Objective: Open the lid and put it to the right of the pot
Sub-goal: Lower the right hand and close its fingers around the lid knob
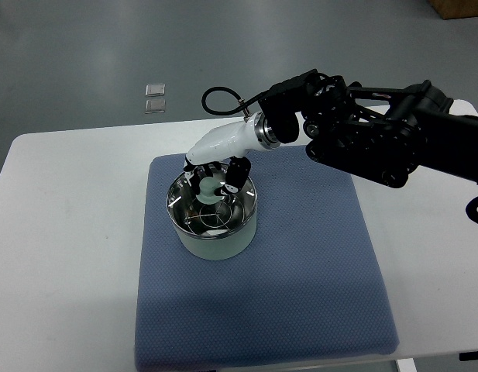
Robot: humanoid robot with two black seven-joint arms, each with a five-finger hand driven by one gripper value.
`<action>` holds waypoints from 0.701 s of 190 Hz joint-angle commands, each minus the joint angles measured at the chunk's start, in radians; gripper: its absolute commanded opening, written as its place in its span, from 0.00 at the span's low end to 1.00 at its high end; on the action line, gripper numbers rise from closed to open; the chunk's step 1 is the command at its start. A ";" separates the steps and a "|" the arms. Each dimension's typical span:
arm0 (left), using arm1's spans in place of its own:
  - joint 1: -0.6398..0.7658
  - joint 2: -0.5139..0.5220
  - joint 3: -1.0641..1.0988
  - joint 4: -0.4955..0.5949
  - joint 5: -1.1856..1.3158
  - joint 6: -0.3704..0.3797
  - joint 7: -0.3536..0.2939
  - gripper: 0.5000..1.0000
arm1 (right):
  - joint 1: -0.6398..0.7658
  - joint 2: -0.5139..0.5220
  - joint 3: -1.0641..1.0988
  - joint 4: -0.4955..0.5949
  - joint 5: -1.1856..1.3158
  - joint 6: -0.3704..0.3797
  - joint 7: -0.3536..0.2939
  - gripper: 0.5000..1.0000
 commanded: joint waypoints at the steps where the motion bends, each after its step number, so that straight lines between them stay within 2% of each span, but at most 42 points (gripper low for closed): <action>1: 0.000 0.000 0.000 0.000 0.000 0.000 0.000 1.00 | 0.001 0.000 0.001 0.000 -0.001 -0.001 0.000 0.00; 133: 0.000 0.000 0.000 0.000 0.000 0.000 0.000 1.00 | 0.003 -0.014 0.011 -0.002 0.011 -0.011 0.002 0.00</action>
